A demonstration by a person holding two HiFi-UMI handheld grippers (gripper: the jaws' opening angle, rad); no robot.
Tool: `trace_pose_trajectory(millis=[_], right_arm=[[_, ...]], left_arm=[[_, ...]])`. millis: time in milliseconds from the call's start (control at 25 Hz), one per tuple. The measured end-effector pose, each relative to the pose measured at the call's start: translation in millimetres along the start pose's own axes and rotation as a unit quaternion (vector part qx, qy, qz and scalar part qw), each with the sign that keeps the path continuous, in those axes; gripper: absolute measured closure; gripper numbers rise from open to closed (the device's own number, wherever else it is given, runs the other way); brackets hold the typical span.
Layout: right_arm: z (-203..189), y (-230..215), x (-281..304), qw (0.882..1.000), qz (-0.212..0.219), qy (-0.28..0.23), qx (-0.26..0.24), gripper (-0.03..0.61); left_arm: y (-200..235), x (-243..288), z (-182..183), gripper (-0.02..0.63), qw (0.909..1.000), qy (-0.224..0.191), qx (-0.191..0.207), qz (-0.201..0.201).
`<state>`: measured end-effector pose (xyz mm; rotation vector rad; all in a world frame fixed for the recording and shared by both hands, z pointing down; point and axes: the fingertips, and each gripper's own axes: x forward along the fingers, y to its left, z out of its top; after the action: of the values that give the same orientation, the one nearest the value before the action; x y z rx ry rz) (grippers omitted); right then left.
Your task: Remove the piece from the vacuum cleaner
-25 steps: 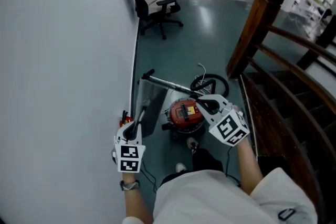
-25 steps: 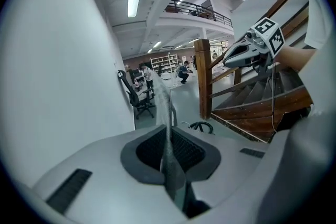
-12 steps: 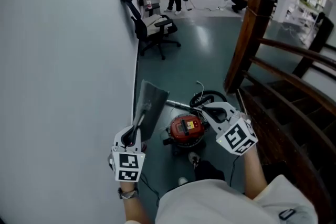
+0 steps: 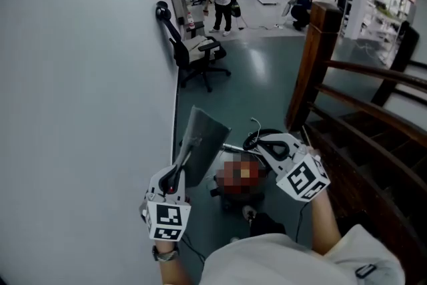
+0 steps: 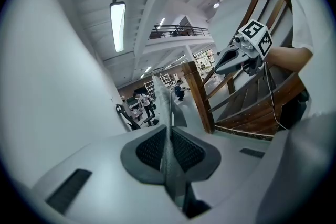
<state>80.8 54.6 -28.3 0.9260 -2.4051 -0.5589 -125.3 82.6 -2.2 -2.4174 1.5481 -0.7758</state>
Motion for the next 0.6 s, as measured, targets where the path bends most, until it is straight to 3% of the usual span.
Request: trace_pose_trajectory(millis=[600], right_arm=[[11.4,9.4,-8.5,1.000,-0.003,0.003,-0.007,0.549]], left_arm=[[-3.2,-23.2,13.8,0.584,0.9997,-0.017,0.017,-0.002]])
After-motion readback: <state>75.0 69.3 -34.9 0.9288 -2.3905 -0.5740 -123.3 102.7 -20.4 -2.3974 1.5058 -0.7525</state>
